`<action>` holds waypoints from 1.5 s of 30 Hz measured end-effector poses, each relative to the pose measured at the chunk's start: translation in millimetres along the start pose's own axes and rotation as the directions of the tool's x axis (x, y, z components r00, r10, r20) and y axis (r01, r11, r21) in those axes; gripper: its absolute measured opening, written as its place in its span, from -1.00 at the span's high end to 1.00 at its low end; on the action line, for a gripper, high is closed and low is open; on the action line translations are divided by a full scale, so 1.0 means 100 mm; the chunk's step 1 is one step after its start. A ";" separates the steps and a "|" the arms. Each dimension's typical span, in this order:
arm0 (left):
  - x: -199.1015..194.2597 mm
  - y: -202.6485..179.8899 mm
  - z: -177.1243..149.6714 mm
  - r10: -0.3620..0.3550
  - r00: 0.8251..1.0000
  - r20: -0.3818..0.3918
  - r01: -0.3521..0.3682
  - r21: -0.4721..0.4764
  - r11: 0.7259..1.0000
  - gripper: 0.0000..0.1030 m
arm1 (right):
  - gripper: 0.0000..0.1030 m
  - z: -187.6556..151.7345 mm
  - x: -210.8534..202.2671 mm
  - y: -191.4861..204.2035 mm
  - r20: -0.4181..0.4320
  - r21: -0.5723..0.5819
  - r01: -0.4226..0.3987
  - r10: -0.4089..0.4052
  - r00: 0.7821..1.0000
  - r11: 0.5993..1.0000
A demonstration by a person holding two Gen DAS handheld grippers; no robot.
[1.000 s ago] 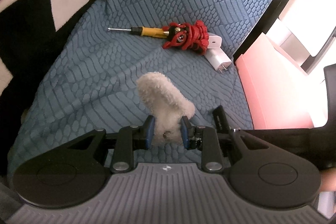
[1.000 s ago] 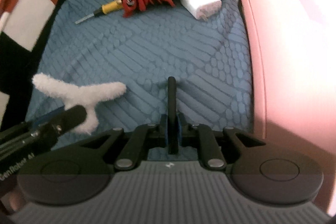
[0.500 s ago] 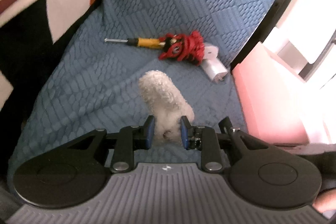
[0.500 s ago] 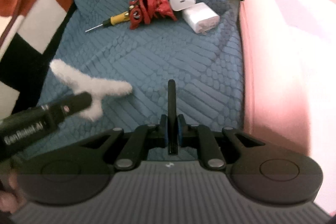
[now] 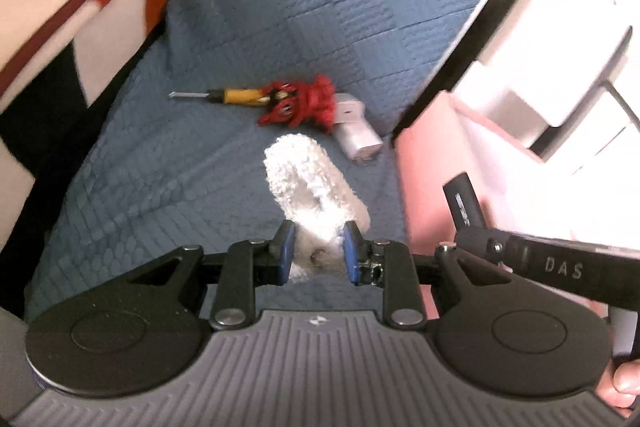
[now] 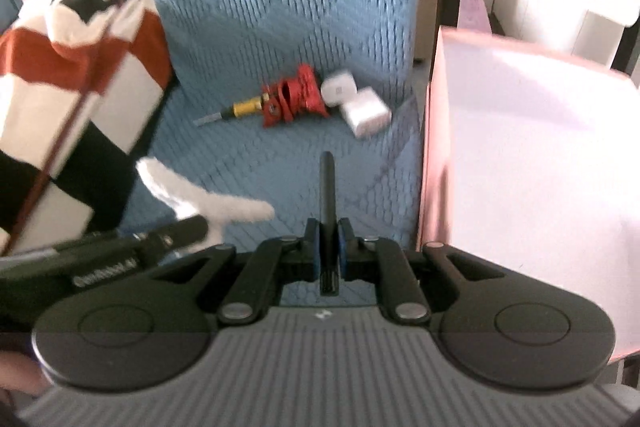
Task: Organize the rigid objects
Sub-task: 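Carry the plush in the left tool while the right tool carries the USB stick to the pink box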
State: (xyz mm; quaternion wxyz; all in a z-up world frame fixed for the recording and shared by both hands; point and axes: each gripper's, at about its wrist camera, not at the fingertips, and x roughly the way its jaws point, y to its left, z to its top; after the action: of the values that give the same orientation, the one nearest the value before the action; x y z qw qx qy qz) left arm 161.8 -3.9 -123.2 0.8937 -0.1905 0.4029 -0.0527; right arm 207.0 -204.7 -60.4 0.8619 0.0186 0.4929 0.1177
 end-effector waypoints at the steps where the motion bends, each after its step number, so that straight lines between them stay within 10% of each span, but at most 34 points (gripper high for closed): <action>1: -0.05 -0.08 0.03 -0.004 1.000 0.003 0.004 0.017 1.000 0.42 | 0.75 0.03 -0.08 0.00 0.014 0.000 0.001 -0.001 1.000 1.000; 20: -0.64 -1.03 0.64 -0.070 0.993 0.097 0.065 0.053 0.996 0.42 | 0.75 0.49 -1.02 -0.42 0.149 0.068 0.015 -0.025 0.988 0.998; 45: 0.44 -2.77 0.55 -0.105 0.994 -0.004 0.104 0.184 0.977 0.41 | 0.75 0.42 -1.00 -1.99 0.131 0.132 0.095 -0.112 0.985 0.987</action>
State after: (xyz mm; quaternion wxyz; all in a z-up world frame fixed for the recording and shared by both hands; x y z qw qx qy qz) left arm 248.0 -253.5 -15.2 0.9045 -0.1283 0.3834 -0.1360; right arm 230.9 -416.9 16.6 0.8959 0.0552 0.4390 0.0399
